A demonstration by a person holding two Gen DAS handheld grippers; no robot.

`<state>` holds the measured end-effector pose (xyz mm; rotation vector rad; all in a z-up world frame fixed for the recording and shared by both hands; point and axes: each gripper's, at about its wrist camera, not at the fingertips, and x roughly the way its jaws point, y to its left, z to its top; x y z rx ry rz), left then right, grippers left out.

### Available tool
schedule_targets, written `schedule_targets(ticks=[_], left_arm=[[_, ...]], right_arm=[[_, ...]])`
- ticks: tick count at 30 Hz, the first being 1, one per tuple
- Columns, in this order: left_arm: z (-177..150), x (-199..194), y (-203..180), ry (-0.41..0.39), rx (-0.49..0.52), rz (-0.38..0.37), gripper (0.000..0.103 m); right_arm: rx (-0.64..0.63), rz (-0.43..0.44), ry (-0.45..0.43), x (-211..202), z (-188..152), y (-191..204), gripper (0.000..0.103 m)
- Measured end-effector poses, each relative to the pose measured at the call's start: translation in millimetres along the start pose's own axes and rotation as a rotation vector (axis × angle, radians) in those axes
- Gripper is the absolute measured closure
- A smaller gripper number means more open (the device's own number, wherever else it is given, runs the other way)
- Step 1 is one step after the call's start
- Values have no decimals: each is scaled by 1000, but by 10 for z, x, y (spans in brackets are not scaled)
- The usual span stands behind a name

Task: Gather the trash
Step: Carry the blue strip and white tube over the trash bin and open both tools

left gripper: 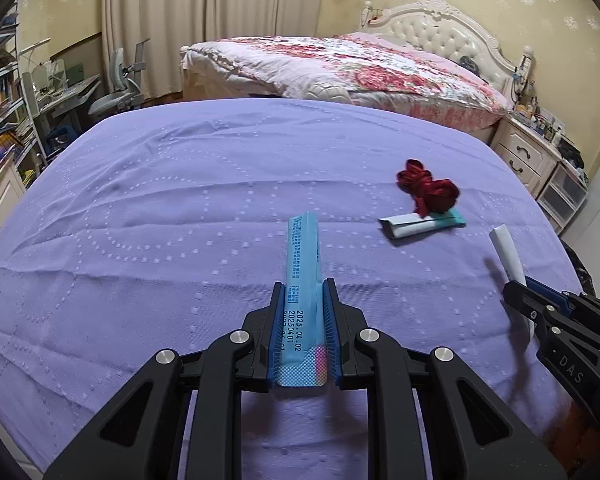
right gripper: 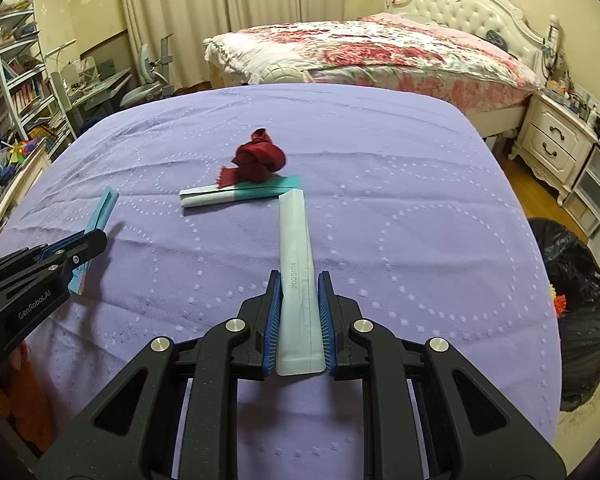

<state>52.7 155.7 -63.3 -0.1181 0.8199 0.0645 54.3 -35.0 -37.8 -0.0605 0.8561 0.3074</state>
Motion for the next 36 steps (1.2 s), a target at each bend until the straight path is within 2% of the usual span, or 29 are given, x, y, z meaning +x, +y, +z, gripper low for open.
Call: schedule_targets(ticks=[25,36], left_arm=[[-86,-64,-1193,-27,195,-144,83],[-87,-61,-1811,-40,284,-233,83]], right_arm=[[164,-149,-60,-400,-323,-971,85],[240,-247,-85,-584,-432,-1476,85]])
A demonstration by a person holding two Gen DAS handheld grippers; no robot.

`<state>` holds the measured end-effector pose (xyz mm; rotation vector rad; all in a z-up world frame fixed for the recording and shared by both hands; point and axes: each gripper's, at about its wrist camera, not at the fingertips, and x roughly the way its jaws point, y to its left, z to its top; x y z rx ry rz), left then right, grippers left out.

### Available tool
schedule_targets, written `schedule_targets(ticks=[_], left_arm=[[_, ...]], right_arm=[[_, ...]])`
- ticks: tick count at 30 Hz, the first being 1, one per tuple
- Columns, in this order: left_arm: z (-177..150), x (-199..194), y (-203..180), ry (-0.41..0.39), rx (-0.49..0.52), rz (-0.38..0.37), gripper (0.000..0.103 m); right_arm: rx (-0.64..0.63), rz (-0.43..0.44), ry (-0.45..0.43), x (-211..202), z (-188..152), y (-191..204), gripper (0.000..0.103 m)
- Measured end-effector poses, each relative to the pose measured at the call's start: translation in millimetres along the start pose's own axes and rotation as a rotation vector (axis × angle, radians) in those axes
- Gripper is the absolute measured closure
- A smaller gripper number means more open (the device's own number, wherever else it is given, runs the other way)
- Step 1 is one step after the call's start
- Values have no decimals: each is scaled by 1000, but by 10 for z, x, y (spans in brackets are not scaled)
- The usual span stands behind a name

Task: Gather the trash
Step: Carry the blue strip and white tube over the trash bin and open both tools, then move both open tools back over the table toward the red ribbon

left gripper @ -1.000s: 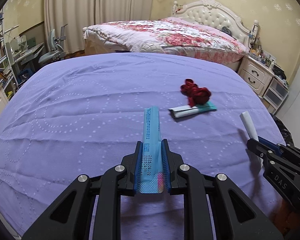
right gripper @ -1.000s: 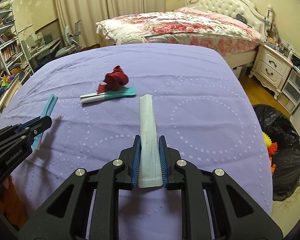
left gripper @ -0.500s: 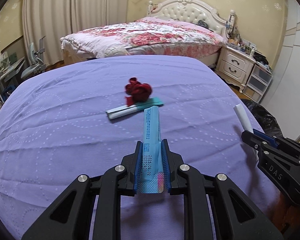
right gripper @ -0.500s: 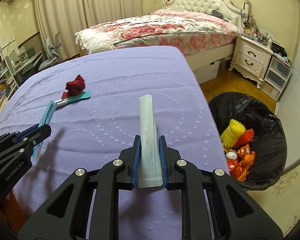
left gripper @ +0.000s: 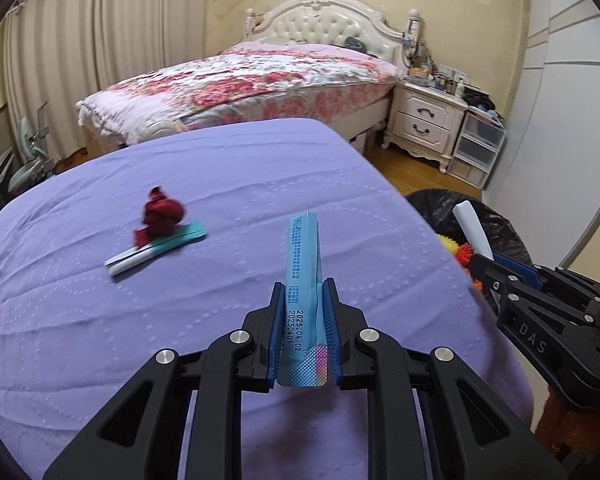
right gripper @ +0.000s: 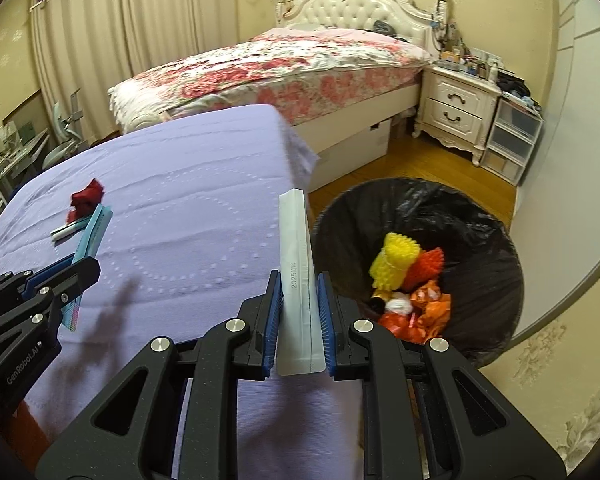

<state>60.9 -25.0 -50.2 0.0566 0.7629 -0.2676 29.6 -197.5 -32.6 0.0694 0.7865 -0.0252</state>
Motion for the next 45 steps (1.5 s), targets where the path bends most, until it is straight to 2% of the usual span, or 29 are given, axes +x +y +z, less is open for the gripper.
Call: schedule_targets(ticks=[10,18,28,34,37,38,39,45], left_arm=[[247,231,-533,-19,67,-70,83],[475,446,-893,-41,110,-69,83],[587,806,-1259,-11,197,-38,83],[641,921,-1318,17,210,-45,82],[649,951,-1322,29,210,-41,78],[645,958,-1317,32,207,-37,68],[644,957,-1306,31,202,-32,58],[650,918,-1256,19,170,-23,41]], right_arm=[[87,-97,-23,34,117,-547,85],[142,-152,-23,157,208,-886,85],[184,-173,-16,297,283,-1095,85],[204,-189,-3,409,306,-1198,84],[219,-191,10,467,297,-1252,74],[223,-194,11,479,297,-1259,66],[226,-197,11,484,289,-1271,63],[230,-215,4,451,261,-1281,60]])
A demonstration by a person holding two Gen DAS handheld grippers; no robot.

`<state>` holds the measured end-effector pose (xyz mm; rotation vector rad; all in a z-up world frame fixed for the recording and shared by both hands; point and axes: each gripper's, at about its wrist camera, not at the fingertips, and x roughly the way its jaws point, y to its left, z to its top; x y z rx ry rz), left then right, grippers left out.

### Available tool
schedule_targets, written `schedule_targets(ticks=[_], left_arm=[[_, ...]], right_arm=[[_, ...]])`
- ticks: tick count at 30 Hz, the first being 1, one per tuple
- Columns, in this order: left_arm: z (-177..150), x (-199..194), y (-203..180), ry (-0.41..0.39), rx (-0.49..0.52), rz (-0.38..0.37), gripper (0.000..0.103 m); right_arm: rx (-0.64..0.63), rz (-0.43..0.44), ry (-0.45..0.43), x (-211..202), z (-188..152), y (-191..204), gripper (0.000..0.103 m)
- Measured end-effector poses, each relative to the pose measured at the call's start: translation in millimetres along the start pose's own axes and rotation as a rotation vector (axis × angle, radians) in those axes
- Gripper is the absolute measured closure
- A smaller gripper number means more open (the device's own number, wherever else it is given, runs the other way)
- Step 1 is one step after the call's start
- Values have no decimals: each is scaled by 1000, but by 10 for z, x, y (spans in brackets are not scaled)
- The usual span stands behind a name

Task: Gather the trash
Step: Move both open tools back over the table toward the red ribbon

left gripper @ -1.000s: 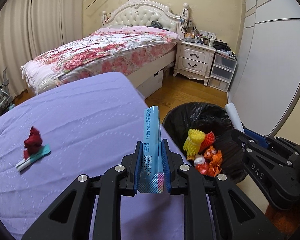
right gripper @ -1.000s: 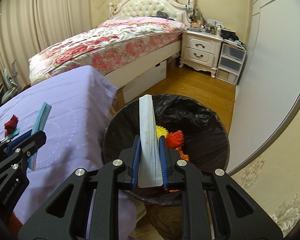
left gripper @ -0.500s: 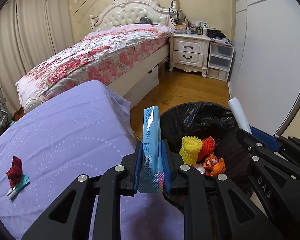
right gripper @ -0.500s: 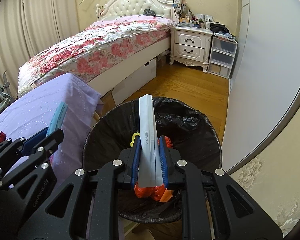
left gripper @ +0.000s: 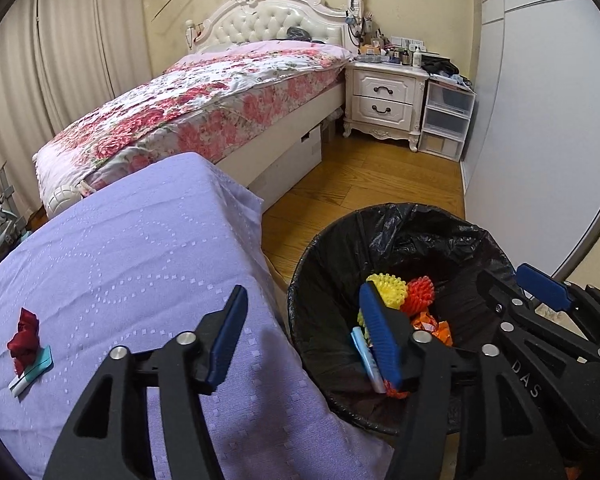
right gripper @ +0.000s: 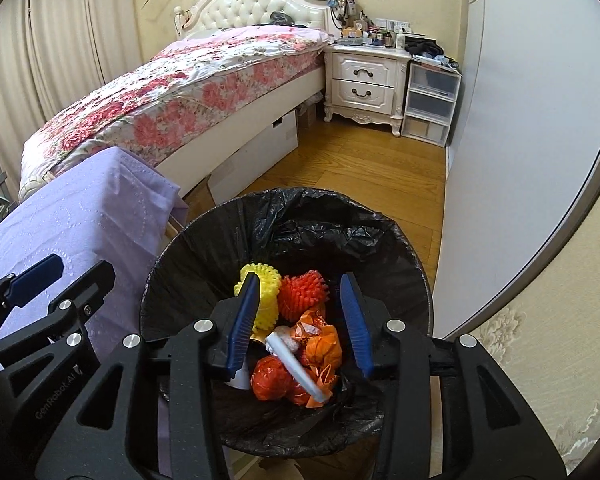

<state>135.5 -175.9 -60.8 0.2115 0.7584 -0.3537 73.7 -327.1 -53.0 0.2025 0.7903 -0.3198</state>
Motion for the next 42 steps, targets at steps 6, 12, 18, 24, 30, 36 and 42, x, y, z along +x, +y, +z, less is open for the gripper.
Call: schedule_targets(ticks=[6,12,18,24,30,36,42], left_arm=[[-14,-51,30,-7,-10,9,32],[-82,-115,174,3,-43,27,31],[-223,-241,479,12,-87,71,31],[-406,-392,939,27,-150,138,31],[-492,-510,1461,31,-233,214,31],[-474,-491,1907,39,-295,282,31],[-489,-360,2182,76,-305,299,35]], right_arm=[[7,-20,-12,-51,-22,-35,51],[4,-19,-10,-86,-76,6,45],[-26,29,1,-140,-170,210,43],[-90,102,3,-233,-230,579,43],[-155,161,-5,-344,-237,978,43],[-206,225,11,-371,-238,1374,43],[-281,272,44,-293,-238,1873,43]])
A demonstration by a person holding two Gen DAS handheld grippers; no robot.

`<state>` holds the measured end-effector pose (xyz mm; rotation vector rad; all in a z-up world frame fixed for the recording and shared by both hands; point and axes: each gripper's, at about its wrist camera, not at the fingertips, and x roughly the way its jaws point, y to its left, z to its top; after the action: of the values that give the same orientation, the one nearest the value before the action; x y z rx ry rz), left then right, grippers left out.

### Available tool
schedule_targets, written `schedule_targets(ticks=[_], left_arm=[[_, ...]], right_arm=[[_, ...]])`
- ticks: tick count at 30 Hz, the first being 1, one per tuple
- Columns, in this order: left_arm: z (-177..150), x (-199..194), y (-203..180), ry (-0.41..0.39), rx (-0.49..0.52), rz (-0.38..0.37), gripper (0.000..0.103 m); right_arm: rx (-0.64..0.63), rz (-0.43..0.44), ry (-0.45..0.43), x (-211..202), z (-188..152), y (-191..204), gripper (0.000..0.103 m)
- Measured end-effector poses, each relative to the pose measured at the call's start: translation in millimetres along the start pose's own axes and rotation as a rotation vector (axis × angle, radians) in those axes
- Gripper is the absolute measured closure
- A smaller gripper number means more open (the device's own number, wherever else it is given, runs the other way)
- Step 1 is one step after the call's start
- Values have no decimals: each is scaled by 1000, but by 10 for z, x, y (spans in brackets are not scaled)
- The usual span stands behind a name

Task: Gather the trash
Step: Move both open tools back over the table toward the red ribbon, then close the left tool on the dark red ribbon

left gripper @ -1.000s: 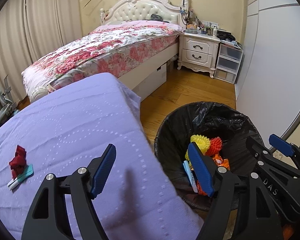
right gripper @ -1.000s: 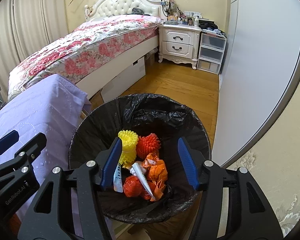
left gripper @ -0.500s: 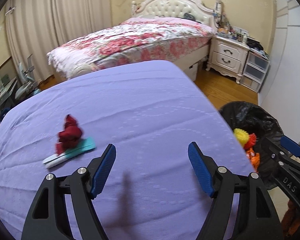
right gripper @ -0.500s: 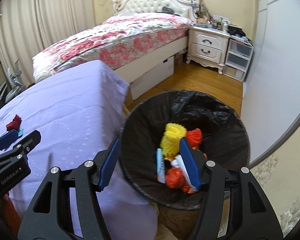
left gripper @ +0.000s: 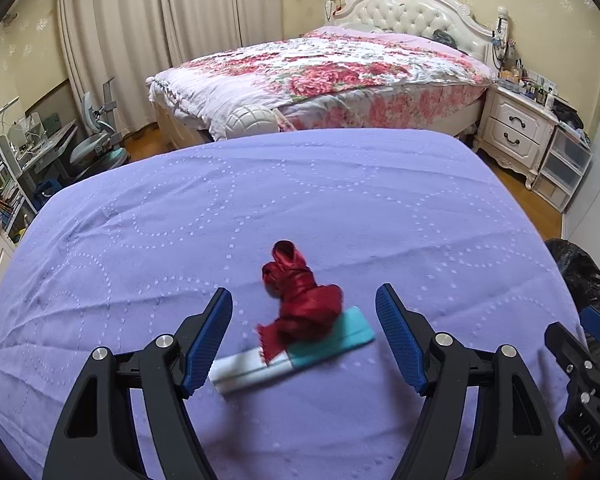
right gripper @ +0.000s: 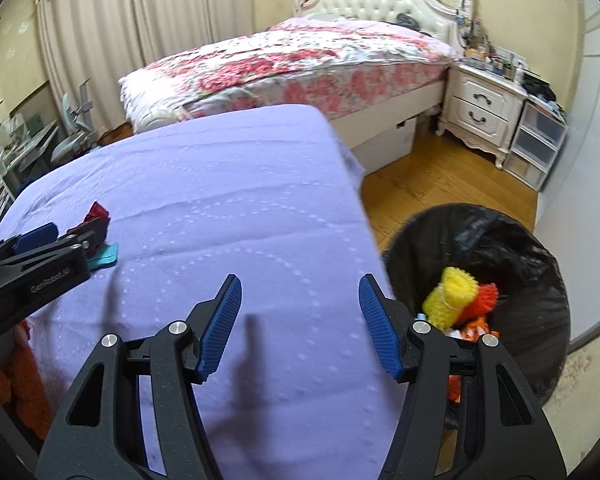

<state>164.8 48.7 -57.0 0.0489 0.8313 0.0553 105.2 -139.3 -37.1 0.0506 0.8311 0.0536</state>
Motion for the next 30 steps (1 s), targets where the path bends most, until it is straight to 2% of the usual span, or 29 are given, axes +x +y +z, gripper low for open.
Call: schedule_targets(ticks=[1,3,4,5,8,13,17,24,30], left_arm=[[6,46,20,10,4,-1,38],[18,117,46,30,11,-10,54],[19,151,62,40,11,-22,59],[14,171,69,47,13,-35,72],[-13,169,89,40,23,-48,78],[-53,55,239,17,-2,-69,80],[-107,-39,434,4,-19,-58,80],[-344,-173,952,15,-66,1,80],[-535,-315,1349,19,-102,36,80]], right_arm=[[-8,2,5,33,20,54,43],[-22,9,11,86,58,144,43],[-28,10,12,97,70,185,43],[-35,13,14,112,83,231,43],[-46,15,17,126,94,300,43],[-61,16,19,125,81,374,43],[-86,35,22,102,55,491,43],[-168,101,43,83,-11,879,43],[-251,96,84,200,-27,1223,43]])
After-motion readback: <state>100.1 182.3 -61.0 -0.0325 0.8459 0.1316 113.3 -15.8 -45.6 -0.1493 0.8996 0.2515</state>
